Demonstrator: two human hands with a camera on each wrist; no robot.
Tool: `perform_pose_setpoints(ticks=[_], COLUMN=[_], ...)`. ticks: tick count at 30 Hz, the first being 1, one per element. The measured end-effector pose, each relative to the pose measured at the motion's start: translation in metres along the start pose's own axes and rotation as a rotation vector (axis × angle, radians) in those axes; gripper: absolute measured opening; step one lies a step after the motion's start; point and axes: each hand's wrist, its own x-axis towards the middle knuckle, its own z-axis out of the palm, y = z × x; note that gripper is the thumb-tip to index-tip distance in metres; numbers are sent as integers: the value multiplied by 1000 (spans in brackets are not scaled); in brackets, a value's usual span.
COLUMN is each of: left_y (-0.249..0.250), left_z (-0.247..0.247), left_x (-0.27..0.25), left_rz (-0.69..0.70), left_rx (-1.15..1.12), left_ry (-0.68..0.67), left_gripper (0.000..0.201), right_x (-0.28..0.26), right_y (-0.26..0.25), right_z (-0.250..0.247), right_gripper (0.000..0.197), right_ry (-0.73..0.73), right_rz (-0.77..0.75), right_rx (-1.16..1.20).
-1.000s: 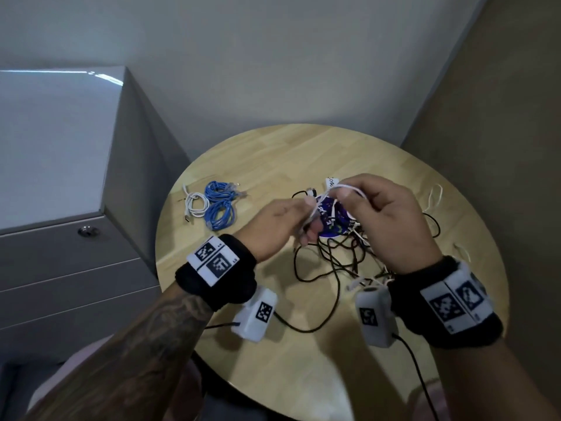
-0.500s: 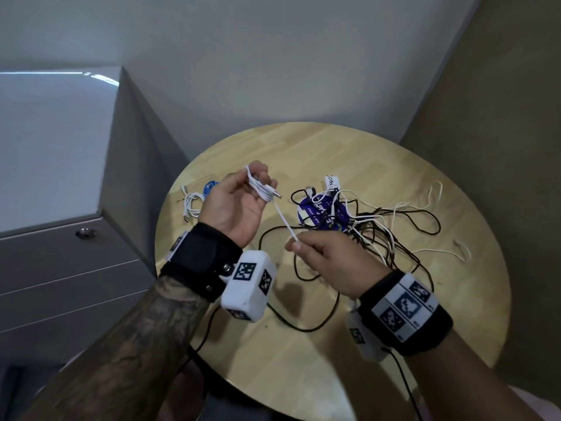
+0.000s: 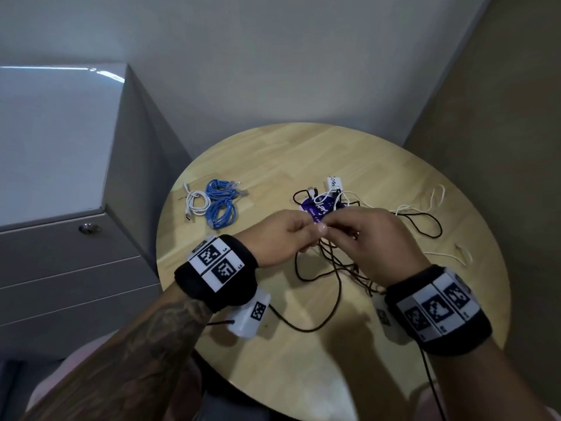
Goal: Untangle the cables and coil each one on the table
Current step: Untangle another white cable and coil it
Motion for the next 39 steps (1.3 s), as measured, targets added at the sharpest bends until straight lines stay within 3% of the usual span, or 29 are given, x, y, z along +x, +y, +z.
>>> perform_pose_setpoints(ticks=[2, 7, 9, 13, 17, 24, 28, 32, 35, 39], left_y=[4, 12, 11, 13, 14, 11, 9, 12, 14, 11], left_z=[3, -1, -4, -10, -11, -9, -8, -12, -7, -7], left_x=[0, 2, 3, 3, 2, 0, -1, 0, 2, 6], left_rz=[-15, -48, -65, -119, -143, -133, -108, -27, -69, -90], left_rx=[-54, -461, -625, -850, -950, -1147, -1092, -873, -882, -869], left_ry=[22, 110, 109, 64, 47, -21, -50, 33, 119, 281], left_gripper=[35, 44, 45, 47, 47, 43, 41, 37, 36, 41], right_x=[1, 8, 7, 4, 5, 4, 4, 5, 4, 2], right_y=[6, 14, 16, 7, -2, -5, -7, -6, -4, -2], right_z=[0, 5, 7, 4, 7, 28, 21, 11, 15, 18], right_gripper=[19, 28, 22, 21, 26, 27, 21, 21, 24, 8], right_ry=[8, 157, 136, -49, -122, -124, -50, -5, -4, -39], right_rz=[-17, -163, -111, 196, 301, 245, 209, 161, 149, 220], right_rx=[22, -141, 78, 739, 1022, 749, 644, 561, 533, 720])
